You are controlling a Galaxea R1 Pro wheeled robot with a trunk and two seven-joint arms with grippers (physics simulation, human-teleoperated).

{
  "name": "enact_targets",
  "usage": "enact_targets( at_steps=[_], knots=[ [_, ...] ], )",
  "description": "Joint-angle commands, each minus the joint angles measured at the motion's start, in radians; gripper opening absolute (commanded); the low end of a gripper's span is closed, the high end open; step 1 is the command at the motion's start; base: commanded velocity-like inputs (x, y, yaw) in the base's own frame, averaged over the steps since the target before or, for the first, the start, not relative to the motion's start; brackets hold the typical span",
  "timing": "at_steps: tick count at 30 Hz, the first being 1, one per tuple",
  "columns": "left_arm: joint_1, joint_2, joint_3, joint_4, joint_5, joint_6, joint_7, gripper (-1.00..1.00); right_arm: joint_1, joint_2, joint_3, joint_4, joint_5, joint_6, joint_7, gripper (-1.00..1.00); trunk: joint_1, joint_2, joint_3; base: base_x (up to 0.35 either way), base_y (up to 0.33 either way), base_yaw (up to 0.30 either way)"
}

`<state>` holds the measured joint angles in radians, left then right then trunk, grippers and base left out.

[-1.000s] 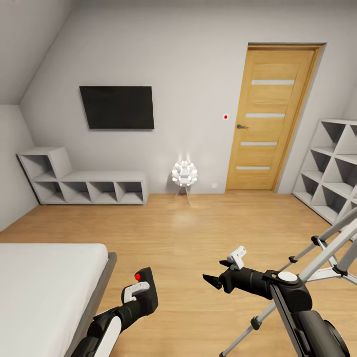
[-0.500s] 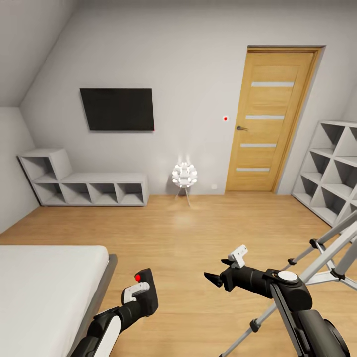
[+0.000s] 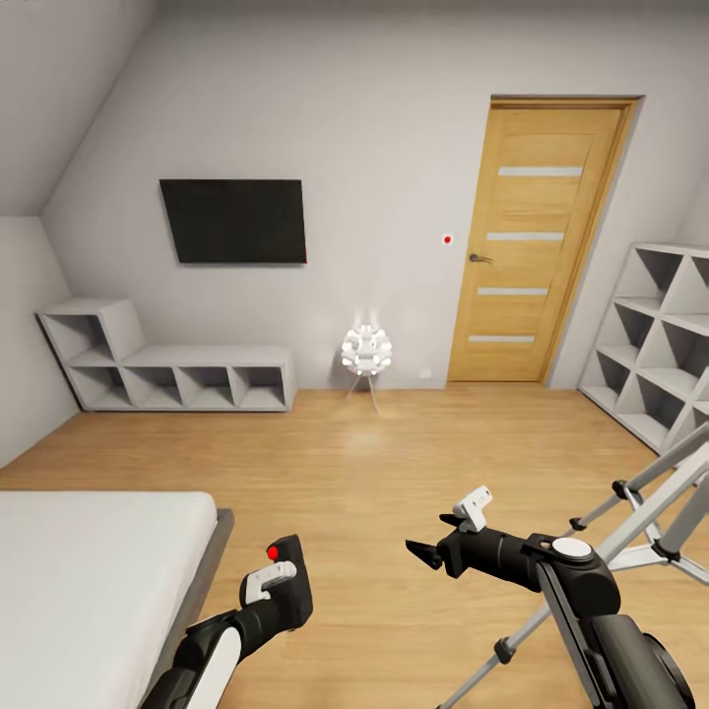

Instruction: Attach the digital camera to the camera tripod in the bedroom.

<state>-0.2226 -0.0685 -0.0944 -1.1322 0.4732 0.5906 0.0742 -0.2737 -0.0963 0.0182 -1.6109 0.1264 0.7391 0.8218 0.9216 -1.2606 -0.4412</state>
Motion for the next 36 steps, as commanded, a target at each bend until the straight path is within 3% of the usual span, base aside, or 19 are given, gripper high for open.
enact_targets(
  at_steps=[1, 36],
  knots=[
    [-0.001, 0.000, -0.001, 0.000, 0.010, 0.004, 0.008, -1.00, -0.001, 0.000, 0.001, -0.001, 0.011, 0.002, 0.008, 1.00, -0.004, 0.007, 0.002, 0.000, 0.000, 0.000],
    [-0.001, 0.000, -0.001, 0.006, 0.010, 0.005, 0.011, -1.00, 0.001, -0.001, 0.001, -0.001, 0.010, 0.001, 0.008, 1.00, -0.138, 0.252, 0.112, 0.000, 0.000, 0.000]
  ],
)
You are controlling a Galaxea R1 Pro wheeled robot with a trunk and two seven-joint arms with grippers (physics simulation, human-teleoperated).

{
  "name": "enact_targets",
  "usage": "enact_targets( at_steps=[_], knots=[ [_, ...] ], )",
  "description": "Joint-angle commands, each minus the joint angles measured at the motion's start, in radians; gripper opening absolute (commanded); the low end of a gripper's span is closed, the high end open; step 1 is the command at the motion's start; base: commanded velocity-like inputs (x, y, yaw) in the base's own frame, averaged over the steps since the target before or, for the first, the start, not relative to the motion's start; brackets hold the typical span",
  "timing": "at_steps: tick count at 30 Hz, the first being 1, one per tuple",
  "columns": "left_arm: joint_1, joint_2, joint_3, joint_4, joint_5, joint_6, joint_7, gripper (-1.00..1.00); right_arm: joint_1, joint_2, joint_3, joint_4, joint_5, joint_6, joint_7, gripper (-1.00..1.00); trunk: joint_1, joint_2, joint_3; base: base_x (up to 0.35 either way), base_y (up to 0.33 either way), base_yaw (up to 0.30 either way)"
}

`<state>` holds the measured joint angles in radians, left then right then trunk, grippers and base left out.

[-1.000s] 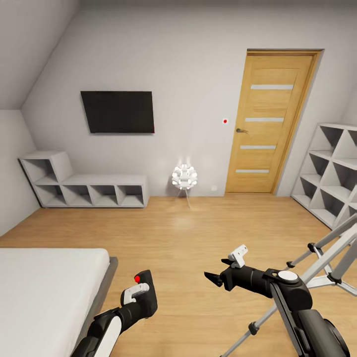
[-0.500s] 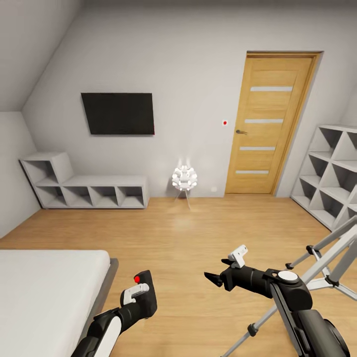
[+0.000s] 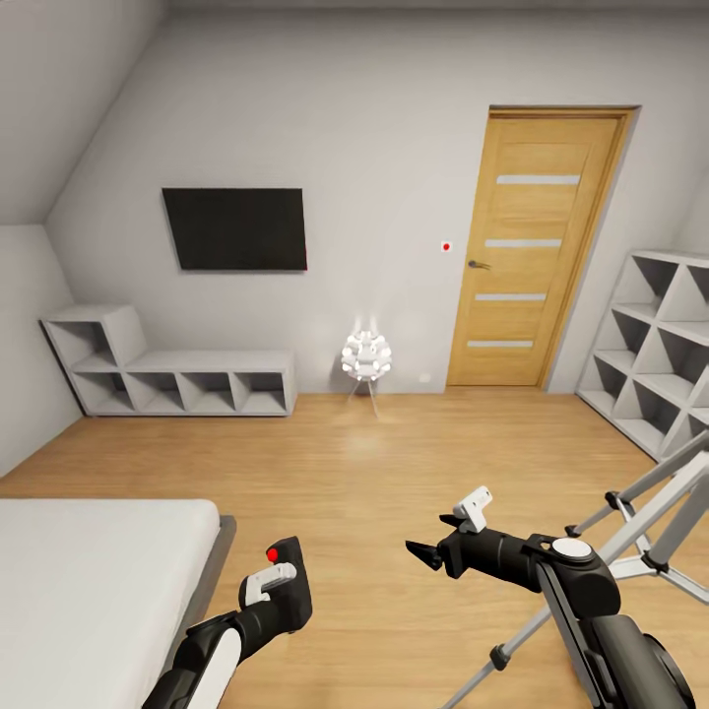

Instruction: Attach the digital camera to the camera tripod in the bedroom.

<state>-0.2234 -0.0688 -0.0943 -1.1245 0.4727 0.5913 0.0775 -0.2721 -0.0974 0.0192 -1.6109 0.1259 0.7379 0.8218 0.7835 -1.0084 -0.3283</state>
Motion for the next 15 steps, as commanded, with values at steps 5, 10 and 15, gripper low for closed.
enact_targets(
  at_steps=[5, 10, 15],
  knots=[
    [-0.001, 0.000, -0.001, -0.001, 0.010, 0.004, 0.010, -1.00, -0.002, -0.001, -0.001, -0.001, 0.011, 0.003, 0.009, 1.00, -0.019, 0.034, 0.014, 0.000, 0.000, 0.000],
    [-0.001, 0.000, -0.001, -0.001, 0.009, 0.004, 0.012, -1.00, 0.000, -0.002, -0.002, -0.001, 0.011, 0.001, 0.011, 1.00, -0.038, 0.069, 0.030, 0.000, 0.000, 0.000],
    [-0.001, 0.000, -0.001, -0.001, 0.009, 0.004, 0.013, -1.00, 0.001, -0.004, -0.003, -0.001, 0.010, -0.002, 0.013, 1.00, -0.058, 0.104, 0.046, 0.000, 0.000, 0.000]
  ],
)
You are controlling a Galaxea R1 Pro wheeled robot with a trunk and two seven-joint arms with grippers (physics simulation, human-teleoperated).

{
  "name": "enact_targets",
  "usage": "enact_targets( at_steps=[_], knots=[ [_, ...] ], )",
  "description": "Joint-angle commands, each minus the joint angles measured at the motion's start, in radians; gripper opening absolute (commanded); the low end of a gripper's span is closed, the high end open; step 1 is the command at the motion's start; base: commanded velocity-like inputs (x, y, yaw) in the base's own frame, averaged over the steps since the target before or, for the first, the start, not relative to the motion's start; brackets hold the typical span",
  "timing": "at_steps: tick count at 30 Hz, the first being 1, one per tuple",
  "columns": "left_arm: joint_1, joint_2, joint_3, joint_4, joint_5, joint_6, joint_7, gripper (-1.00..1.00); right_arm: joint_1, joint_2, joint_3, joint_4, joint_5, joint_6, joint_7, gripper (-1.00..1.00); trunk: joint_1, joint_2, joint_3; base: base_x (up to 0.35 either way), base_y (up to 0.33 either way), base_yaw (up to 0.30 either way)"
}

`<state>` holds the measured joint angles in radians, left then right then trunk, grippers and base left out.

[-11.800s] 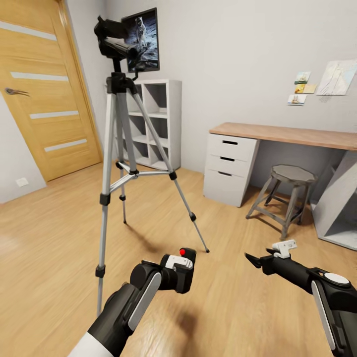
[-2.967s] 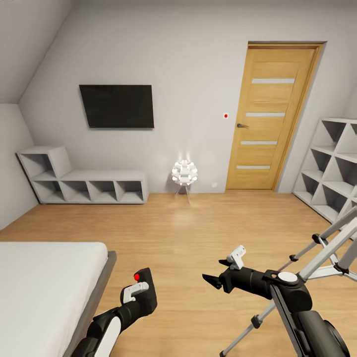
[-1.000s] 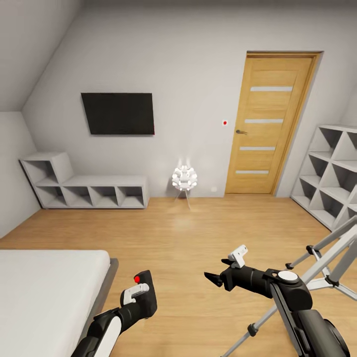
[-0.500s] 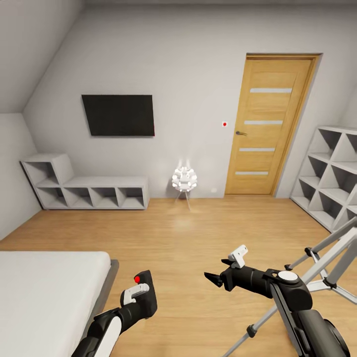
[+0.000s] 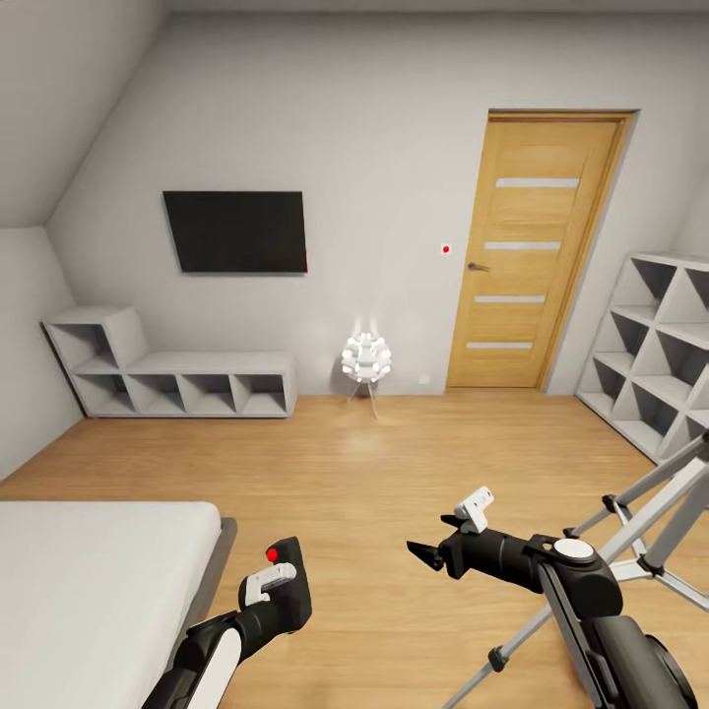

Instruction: Attach the digital camera to the camera tripod in the bedroom.

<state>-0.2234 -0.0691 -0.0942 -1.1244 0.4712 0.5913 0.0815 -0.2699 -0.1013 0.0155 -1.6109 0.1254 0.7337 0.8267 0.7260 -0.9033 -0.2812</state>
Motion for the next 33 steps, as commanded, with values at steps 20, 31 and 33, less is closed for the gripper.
enact_targets(
  at_steps=[20, 31, 33],
  knots=[
    [-0.001, 0.000, -0.001, -0.002, 0.010, 0.004, 0.010, -1.00, 0.001, -0.004, 0.000, -0.001, 0.010, -0.003, 0.010, 1.00, -0.077, 0.139, 0.061, 0.000, 0.000, 0.000],
    [-0.001, 0.000, -0.001, -0.002, 0.009, 0.004, 0.010, -1.00, 0.001, -0.004, 0.000, -0.001, 0.010, -0.004, 0.012, 1.00, -0.119, 0.216, 0.096, 0.000, 0.000, 0.000],
    [-0.001, 0.000, -0.001, -0.002, 0.008, 0.004, 0.010, -1.00, 0.001, -0.004, 0.000, -0.001, 0.010, -0.004, 0.012, 1.00, -0.126, 0.230, 0.102, 0.000, 0.000, 0.000]
  ],
)
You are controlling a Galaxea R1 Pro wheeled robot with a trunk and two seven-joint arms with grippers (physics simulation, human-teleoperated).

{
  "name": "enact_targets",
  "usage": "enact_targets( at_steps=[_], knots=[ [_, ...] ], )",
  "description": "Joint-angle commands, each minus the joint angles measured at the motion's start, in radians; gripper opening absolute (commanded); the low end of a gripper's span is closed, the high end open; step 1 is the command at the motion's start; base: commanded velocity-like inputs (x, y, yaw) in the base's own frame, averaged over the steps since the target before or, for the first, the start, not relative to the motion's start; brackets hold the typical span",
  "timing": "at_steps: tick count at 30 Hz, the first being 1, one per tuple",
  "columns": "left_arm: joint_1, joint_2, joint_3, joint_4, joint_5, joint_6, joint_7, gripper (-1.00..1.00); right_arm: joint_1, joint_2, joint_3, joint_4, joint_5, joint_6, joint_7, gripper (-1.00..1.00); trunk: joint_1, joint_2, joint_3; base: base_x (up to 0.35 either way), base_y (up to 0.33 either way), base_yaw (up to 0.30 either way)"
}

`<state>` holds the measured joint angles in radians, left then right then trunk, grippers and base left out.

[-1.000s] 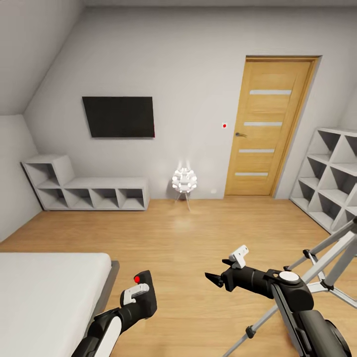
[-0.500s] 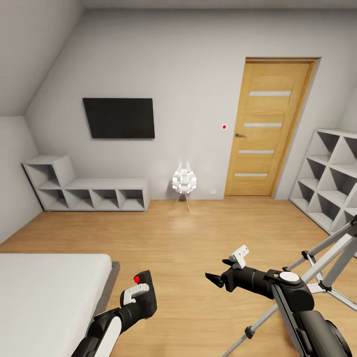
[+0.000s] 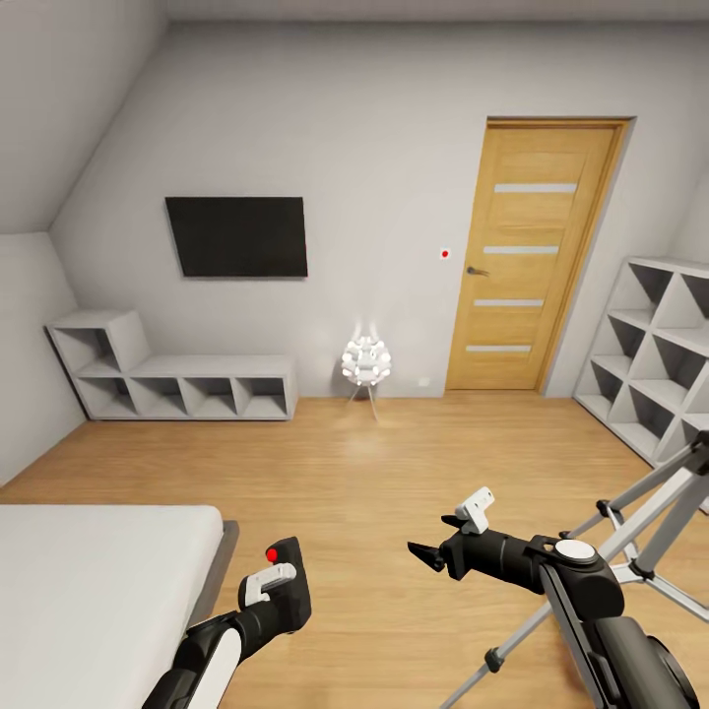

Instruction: Attach the digital camera to the camera tripod in the bedroom.

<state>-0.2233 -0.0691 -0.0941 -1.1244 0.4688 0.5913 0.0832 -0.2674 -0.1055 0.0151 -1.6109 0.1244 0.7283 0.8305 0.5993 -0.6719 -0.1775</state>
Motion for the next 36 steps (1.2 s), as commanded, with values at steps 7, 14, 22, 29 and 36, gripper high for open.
enact_targets(
  at_steps=[7, 14, 22, 29, 36],
  knots=[
    [-0.001, 0.000, -0.001, -0.002, 0.010, 0.004, 0.008, -1.00, -0.001, 0.000, 0.000, -0.001, 0.011, 0.002, 0.008, 1.00, -0.027, 0.048, 0.020, 0.000, 0.000, 0.000],
    [-0.001, 0.000, -0.001, -0.002, 0.012, 0.004, 0.004, -1.00, -0.001, 0.000, 0.000, -0.001, 0.011, 0.002, 0.009, 1.00, -0.053, 0.097, 0.042, 0.000, 0.000, 0.000],
    [-0.001, 0.000, -0.001, -0.003, 0.013, 0.004, 0.003, -1.00, -0.001, 0.001, 0.000, -0.001, 0.011, 0.001, 0.008, 1.00, -0.084, 0.153, 0.067, 0.000, 0.000, 0.000],
    [-0.001, 0.001, -0.001, -0.003, 0.012, 0.003, 0.003, -1.00, -0.001, 0.003, 0.000, -0.001, 0.011, 0.001, 0.007, 1.00, -0.096, 0.174, 0.077, 0.000, 0.000, 0.000],
    [-0.001, 0.001, -0.004, -0.004, 0.010, -0.003, 0.001, -1.00, -0.001, 0.005, 0.000, -0.001, 0.011, 0.003, 0.008, 1.00, -0.096, 0.174, 0.077, 0.000, 0.000, 0.000]
  ],
)
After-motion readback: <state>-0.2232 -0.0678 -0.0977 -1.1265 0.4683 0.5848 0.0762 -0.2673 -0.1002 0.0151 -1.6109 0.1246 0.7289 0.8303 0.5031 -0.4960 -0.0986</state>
